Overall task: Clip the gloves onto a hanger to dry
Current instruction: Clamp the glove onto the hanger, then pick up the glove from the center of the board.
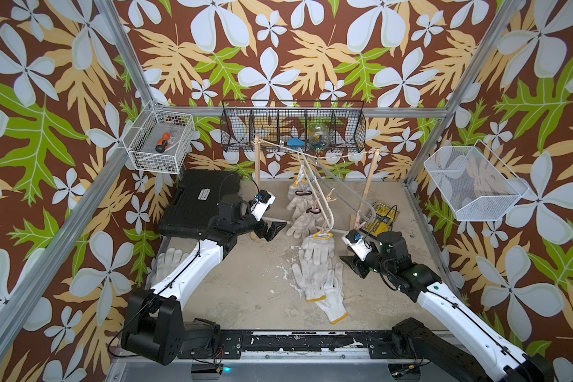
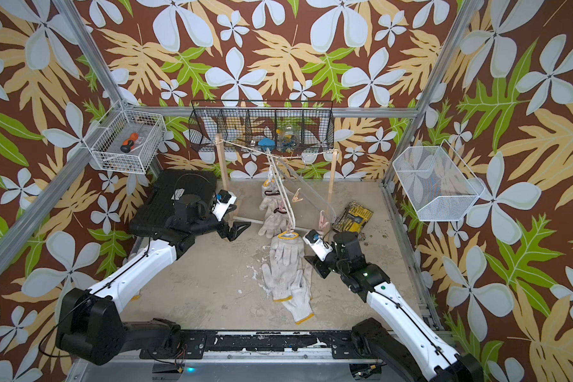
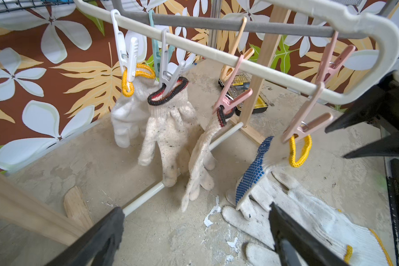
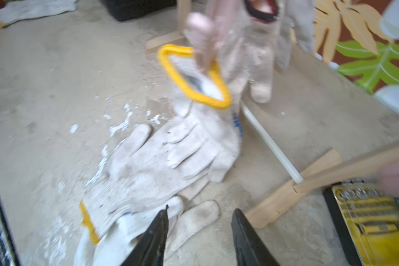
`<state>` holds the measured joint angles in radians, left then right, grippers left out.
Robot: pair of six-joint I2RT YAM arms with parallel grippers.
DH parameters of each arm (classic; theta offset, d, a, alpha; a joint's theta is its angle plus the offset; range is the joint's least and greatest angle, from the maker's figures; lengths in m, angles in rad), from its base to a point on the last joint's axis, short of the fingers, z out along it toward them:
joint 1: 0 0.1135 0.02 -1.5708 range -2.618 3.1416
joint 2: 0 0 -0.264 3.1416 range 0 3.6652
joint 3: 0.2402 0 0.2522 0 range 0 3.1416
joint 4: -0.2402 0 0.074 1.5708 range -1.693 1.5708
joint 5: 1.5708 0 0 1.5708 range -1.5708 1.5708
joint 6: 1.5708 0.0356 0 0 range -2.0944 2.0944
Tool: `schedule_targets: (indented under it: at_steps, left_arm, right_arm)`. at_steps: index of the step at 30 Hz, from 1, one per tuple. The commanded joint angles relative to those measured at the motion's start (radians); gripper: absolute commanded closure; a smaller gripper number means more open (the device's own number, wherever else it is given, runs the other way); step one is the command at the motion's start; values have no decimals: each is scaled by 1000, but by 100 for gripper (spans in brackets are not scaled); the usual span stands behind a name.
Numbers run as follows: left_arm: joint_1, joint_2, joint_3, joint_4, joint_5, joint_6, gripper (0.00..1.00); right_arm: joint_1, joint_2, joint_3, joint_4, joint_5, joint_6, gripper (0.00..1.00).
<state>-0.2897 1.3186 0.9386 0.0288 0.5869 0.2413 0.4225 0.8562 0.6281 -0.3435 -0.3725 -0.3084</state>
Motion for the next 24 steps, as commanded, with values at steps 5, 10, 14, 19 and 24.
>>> schedule_targets:
  at_steps: [5,10,14,19,24]
  left_arm:
    - [-9,-53,-50,-8,42,13,0]
    - [-9,-74,-70,-21,50,19,0]
    - [-14,-78,-70,-21,63,12,0]
    - [-25,-79,-75,-21,70,5,0]
    - [-29,-82,-84,-20,71,1,0]
  right_arm:
    - [203,-60,-50,-132,-56,-300,52]
    - [362,-39,-107,-137,17,-371,52]
    - [450,12,-153,-87,69,-401,53]
    - [502,154,-175,96,166,-419,54]
    - [505,270,-140,200,222,-413,55]
